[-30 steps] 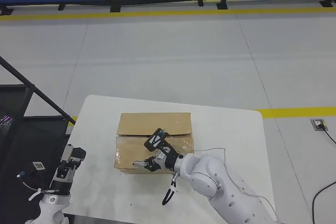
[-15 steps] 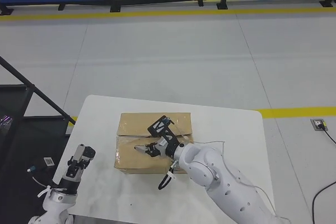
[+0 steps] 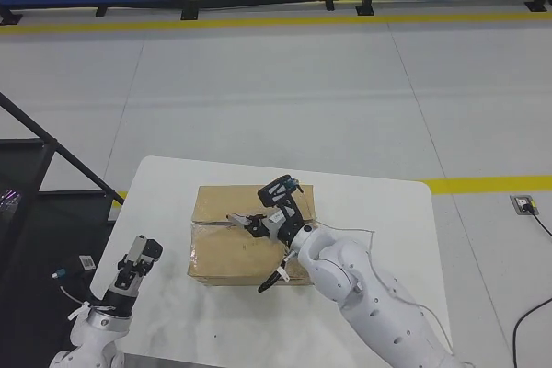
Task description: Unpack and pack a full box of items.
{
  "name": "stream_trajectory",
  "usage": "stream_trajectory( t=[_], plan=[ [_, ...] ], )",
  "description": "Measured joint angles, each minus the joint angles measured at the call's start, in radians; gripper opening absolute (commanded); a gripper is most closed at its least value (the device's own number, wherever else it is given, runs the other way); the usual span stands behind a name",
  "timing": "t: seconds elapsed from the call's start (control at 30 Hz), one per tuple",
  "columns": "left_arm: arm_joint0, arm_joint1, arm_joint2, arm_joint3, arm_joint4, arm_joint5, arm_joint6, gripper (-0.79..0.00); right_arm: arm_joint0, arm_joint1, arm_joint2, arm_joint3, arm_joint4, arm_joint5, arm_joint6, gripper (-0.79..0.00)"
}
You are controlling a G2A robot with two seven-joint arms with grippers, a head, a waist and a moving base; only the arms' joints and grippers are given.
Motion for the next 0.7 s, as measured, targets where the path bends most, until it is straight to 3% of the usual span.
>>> stream_trajectory(
  t=[0.3,0.53,0.7],
  plan=[
    [-0.009,0.000,0.011,-0.004,0.008,0.003,-0.005,0.000,-0.028,0.017,0.132,-0.015,0.034,0.028,0.015,0.000],
    [-0.007,0.001,0.008,-0.003,0.009,0.001,-0.006,0.000,-0.030,0.017,0.136,-0.016,0.037,0.028,0.015,0.000],
    [0.000,0.001,0.004,-0.004,0.009,0.001,-0.003,0.000,-0.088,0.036,0.211,-0.051,0.110,-0.129,0.021,0.000]
  ],
)
